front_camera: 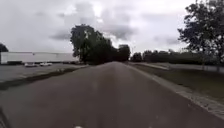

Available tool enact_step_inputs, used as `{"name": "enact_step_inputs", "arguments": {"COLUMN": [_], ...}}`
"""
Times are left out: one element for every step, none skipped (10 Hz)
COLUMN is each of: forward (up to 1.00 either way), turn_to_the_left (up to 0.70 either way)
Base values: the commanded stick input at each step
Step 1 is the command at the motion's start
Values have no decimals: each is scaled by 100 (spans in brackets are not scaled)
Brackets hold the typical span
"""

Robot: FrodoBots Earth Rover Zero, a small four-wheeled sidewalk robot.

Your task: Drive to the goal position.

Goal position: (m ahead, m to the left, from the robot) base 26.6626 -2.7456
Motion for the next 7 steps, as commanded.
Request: {"name": "enact_step_inputs", "arguments": {"forward": [100,100,100,100,100,100,100], "turn_to_the_left": [1,1,-8,-12,-12,-12,-13]}}
